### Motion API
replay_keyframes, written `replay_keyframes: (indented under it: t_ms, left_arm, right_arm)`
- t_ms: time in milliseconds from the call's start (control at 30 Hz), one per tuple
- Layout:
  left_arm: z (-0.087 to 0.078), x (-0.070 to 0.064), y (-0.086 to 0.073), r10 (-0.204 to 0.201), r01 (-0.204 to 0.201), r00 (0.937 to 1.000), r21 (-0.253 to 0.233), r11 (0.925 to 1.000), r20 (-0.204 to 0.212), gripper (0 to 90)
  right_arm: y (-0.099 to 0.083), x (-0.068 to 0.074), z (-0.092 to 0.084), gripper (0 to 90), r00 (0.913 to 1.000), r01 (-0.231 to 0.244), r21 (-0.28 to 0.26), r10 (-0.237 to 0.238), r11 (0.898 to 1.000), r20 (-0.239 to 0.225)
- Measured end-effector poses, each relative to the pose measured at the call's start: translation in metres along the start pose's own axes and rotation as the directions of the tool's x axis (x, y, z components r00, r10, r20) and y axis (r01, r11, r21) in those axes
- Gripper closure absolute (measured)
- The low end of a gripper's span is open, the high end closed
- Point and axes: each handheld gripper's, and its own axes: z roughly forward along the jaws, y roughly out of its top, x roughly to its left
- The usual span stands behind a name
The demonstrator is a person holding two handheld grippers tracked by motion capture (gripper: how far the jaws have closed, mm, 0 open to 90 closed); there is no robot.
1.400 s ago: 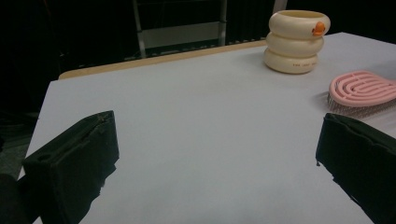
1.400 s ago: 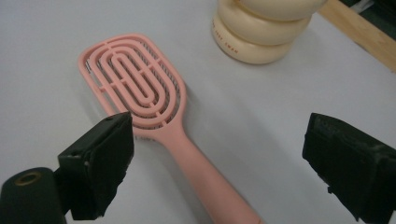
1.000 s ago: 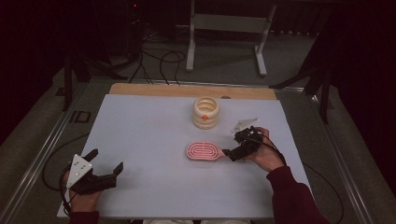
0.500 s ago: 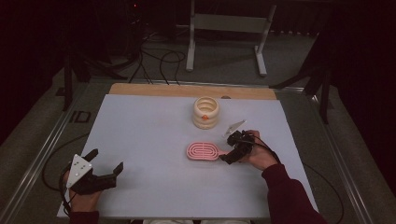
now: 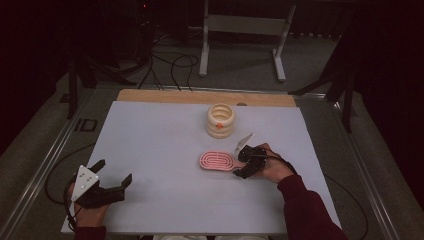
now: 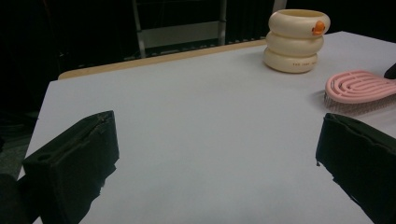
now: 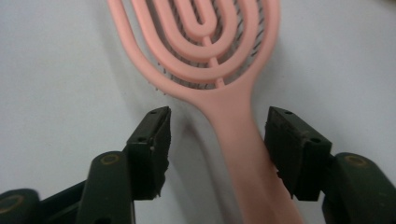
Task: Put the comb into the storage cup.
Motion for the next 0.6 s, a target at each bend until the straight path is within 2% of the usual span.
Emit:
replay_keyframes:
  t_ms: [100, 133, 200, 267, 333, 400, 600]
  left_arm:
    - [0.0000, -0.0001, 0.0000, 0.000, 0.000, 1.0000, 0.002, 1.0000, -0.001, 0.0]
    - [0.0001, 0.0000, 0.0000, 0.001, -0.001, 1.0000, 0.001, 1.0000, 0.000, 0.0]
    - [0.0000, 0.0000, -0.0001, 0.000, 0.000, 1.0000, 0.000, 1.0000, 0.001, 0.0]
    - [0.0000, 0.0000, 0.0000, 0.000, 0.000, 1.0000, 0.000, 1.0000, 0.001, 0.0]
    - [0.0000, 0.0000, 0.0000, 0.001, -0.001, 1.0000, 0.001, 1.0000, 0.001, 0.0]
    - [0.0001, -0.0002, 0.0001, 0.001, -0.001, 1.0000, 0.001, 1.0000, 0.001, 0.0]
    - [0.0002, -0.0003, -0.0001, 0.001, -0.001, 1.0000, 0.001, 1.0000, 0.001, 0.0]
  right_arm:
    - [0.0029, 0.0030, 0.0023, 47.0, 0.9998, 0.002, 0.014, -0.002, 1.000, -0.020]
    - [0.0034, 0.0026, 0.0039, 47.9, 0.9995, 0.024, 0.008, -0.023, 1.000, -0.020]
    - [0.0050, 0.0039, 0.0050, 50.0, 0.9993, 0.029, 0.017, -0.029, 0.999, -0.023]
    - [0.0057, 0.0058, 0.0056, 51.6, 0.9995, 0.020, 0.021, -0.020, 1.000, -0.024]
    - [0.0059, 0.0058, 0.0075, 57.2, 0.9986, 0.021, 0.024, -0.020, 1.000, -0.049]
    - [0.0066, 0.0069, 0.0074, 59.2, 0.9985, 0.005, 0.028, -0.004, 1.000, -0.055]
    - [0.0083, 0.0060, 0.0083, 62.1, 0.9989, -0.013, 0.033, 0.014, 0.999, -0.045]
